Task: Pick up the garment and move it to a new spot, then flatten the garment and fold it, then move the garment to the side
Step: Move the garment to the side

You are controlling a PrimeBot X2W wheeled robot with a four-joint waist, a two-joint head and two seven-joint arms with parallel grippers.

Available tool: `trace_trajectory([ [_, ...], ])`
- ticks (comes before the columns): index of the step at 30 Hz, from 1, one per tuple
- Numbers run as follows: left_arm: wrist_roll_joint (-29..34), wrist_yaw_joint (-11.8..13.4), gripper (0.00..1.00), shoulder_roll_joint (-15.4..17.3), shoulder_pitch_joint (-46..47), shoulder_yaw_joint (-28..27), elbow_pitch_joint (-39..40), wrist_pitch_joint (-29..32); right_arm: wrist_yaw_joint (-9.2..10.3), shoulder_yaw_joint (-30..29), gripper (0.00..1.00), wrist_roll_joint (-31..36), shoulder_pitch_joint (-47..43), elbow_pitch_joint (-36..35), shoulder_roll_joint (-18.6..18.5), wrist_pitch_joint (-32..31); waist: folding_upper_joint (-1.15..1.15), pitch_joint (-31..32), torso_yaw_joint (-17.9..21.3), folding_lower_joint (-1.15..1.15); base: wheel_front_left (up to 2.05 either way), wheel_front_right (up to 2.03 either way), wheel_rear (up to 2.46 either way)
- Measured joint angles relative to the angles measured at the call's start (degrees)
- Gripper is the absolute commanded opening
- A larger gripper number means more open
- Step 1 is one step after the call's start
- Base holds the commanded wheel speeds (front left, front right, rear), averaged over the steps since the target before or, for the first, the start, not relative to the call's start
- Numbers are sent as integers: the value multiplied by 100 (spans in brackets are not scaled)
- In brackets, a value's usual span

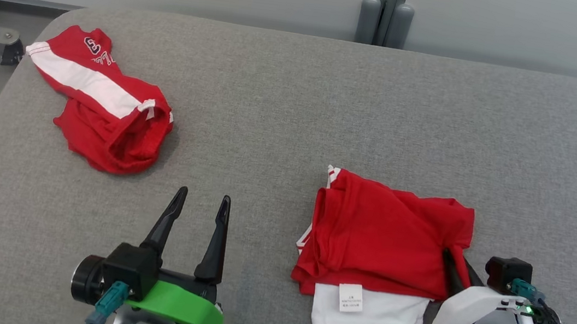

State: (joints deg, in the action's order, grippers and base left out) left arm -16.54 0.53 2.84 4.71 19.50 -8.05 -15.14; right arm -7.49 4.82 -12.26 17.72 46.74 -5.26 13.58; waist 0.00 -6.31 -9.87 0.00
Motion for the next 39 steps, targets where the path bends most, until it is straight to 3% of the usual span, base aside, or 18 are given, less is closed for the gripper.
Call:
trace_trajectory([
  [6,12,-11,100,-1,-4,0,63,1,-5,378,0,248,188,-83,-322,91,0,61,333,0,0,0,0],
  [15,47,-25,100,-5,283,253,229,0,-5,829,0,297,686,-271,-1559,123,0,-81,940,0,0,0,0],
  [22,168,-3,100,-7,719,508,370,0,-5,693,0,187,1294,134,-2577,138,0,-557,1110,0,0,0,0],
  [28,236,44,100,-7,1046,626,474,0,-5,323,0,246,1835,565,-3240,140,0,-1026,1066,0,0,0,0],
  [39,236,119,100,-5,1235,641,519,0,-5,-470,0,653,2267,1280,-3499,141,0,-1482,734,0,0,0,0],
])
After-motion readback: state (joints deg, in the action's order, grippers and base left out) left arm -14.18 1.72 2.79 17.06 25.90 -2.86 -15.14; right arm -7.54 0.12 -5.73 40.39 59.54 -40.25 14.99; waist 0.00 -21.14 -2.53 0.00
